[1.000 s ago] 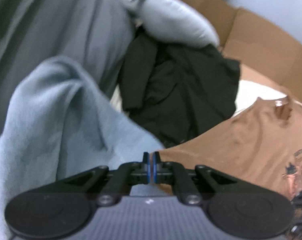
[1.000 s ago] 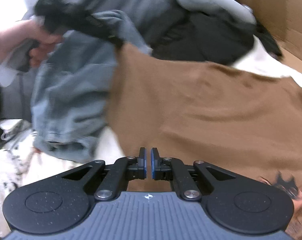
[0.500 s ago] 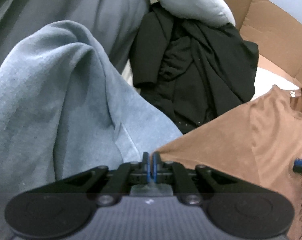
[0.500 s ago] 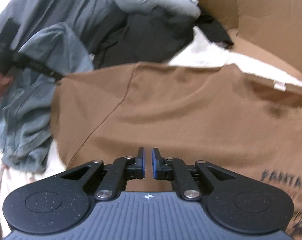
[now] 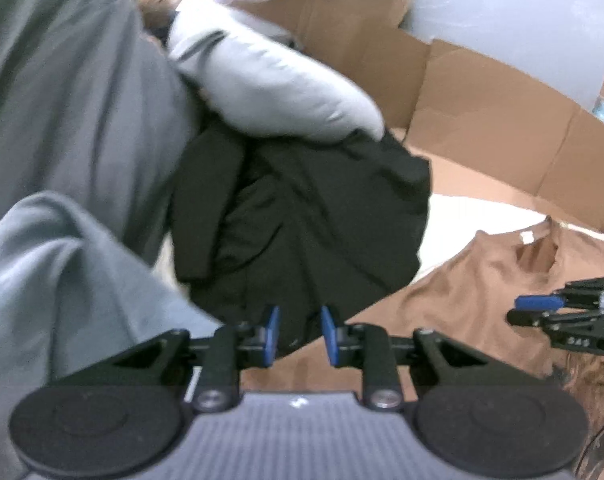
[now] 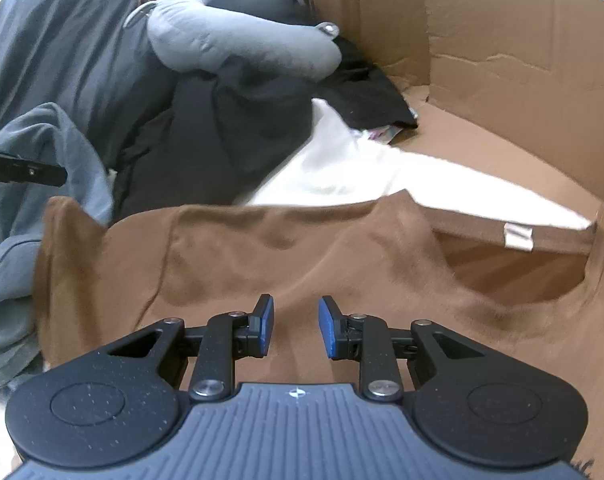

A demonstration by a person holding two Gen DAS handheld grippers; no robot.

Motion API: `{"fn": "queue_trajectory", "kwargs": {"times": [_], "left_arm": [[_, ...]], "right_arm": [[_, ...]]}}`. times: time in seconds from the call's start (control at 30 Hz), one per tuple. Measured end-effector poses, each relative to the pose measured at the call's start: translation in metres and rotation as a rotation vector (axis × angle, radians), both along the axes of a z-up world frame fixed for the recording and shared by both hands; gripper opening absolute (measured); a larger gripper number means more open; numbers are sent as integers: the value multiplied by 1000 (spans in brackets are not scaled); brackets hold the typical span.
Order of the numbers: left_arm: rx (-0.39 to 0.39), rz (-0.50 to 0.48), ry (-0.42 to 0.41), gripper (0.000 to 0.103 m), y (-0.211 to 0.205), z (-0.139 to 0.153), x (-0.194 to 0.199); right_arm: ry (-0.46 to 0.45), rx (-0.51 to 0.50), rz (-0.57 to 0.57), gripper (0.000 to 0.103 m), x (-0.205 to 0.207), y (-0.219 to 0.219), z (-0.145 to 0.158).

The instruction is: Fold clothes

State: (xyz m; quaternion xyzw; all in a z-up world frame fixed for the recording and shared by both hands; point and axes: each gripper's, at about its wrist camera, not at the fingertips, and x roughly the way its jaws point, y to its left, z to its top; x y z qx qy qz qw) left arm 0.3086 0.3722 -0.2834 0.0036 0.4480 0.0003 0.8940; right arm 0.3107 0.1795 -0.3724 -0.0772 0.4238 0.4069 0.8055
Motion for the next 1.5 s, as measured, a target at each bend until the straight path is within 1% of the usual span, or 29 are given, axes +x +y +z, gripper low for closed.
{"fn": "queue_trajectory", "kwargs": {"times": [0.13,0.2,0.27,0.33,0.37,0.43,0.5,0.63,0.8,0.9,0.93,1.03,1.13,1.2,1.3,1.43,1.5], "left_arm": [[-124,-49,14,25,-24,-17,13],[-163,-80,28,21,-38,-29,18],[-182,-108,46,20,-51,-44,25],[-196,-99,60,17,-57,-58,31],[-204,-93,67,14,-60,-64,34],[-169,-78,96,13,-66,-74,40],[-141,-42,114,10,-67,-78,42],[-111,53,109,9,-60,-84,51],[-144,91,108,9,-49,-95,60],[-187,123,100,9,-43,-97,58],[-206,143,99,9,-41,-96,57],[-259,205,83,10,-37,-87,48],[-250,198,45,14,-41,-66,30],[-249,210,17,14,-41,-50,13],[-245,251,-3,14,-32,-33,-12],[-218,318,-30,14,-13,-11,-47],[-169,327,-43,20,-14,-9,-55]], "right_arm": [[-16,-12,-10,26,17,1,-2],[-18,-12,-23,26,26,3,-4],[-3,-6,-37,26,37,7,-6],[5,-5,-33,26,46,14,-7],[-1,-14,-24,26,49,18,-7],[-9,-38,-6,27,54,27,-10],[-16,-69,7,27,59,35,-14],[-30,-127,27,27,66,47,-22],[-48,-200,52,28,75,61,-33],[-38,-208,41,28,84,72,-35],[-28,-203,32,28,87,75,-35],[2,-112,-16,28,98,75,-24],[17,-61,-48,28,101,74,-11],[12,-45,-26,28,95,73,-3],[-5,-32,16,28,80,71,4],[-20,-33,74,28,61,74,3],[-25,-43,112,28,50,79,0]]}}
